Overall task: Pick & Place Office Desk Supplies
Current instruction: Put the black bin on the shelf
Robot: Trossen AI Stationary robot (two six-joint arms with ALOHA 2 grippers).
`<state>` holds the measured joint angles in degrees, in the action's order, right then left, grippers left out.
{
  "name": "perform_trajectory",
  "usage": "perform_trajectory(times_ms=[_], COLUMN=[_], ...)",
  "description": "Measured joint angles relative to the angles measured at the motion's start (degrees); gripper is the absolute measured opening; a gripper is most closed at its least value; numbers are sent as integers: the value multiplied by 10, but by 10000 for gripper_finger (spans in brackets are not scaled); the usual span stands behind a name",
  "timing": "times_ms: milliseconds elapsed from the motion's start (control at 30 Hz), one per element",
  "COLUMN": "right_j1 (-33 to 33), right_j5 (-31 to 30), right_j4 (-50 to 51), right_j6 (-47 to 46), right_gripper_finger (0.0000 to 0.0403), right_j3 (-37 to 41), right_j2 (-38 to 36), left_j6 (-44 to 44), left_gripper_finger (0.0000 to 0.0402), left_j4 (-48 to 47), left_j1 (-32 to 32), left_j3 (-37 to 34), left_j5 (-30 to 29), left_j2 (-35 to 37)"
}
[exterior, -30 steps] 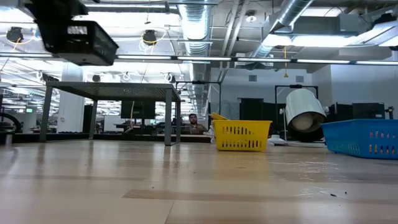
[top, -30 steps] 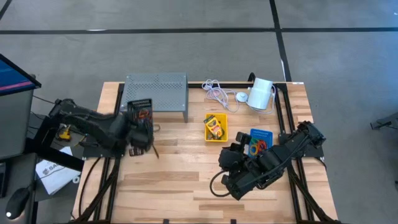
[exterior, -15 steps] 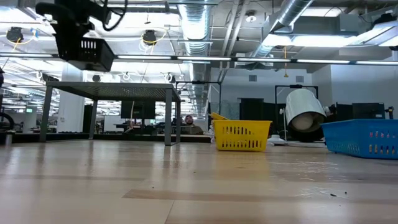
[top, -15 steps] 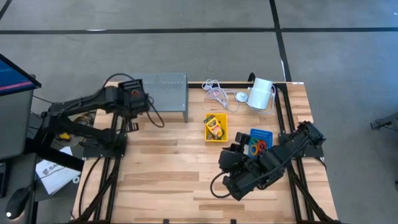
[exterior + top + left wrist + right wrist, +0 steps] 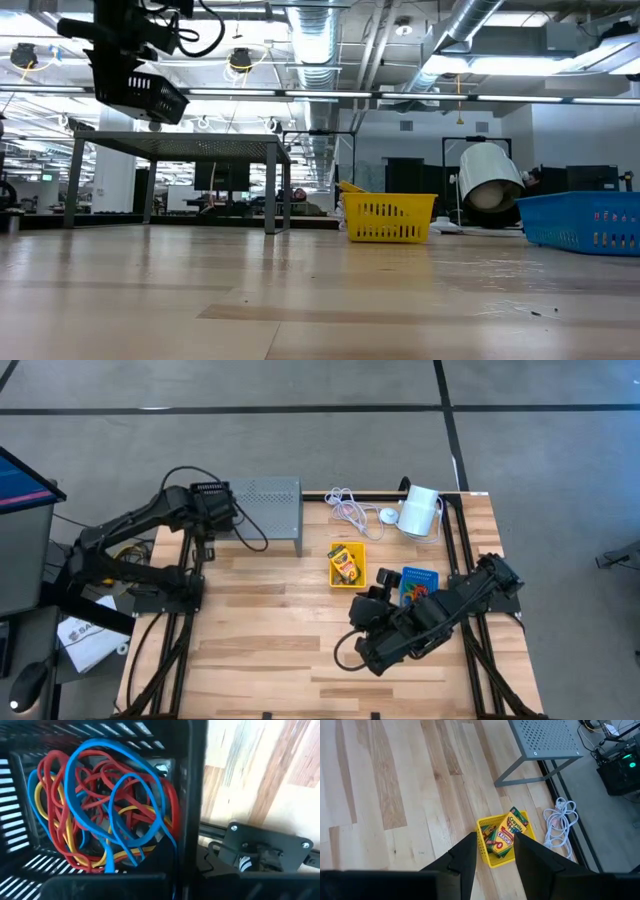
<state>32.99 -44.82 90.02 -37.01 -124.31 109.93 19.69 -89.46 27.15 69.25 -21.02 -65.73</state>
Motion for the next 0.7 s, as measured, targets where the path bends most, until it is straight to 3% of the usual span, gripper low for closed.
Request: perform_trajectory(times_ms=[300,700], right_j1=[4,3], right_j5=[1,2], right_j4=[0,0], right_j6=[0,7], right_gripper_finger=[124,124], right_j3=[0,0], right_j2=[0,0], left_j6=[36,118], left_gripper_finger=[0,1], left_j4=[22,101], left_j1=[56,137], left_j3=[-2,-92], left_j5=[32,34], left_j2=[0,0])
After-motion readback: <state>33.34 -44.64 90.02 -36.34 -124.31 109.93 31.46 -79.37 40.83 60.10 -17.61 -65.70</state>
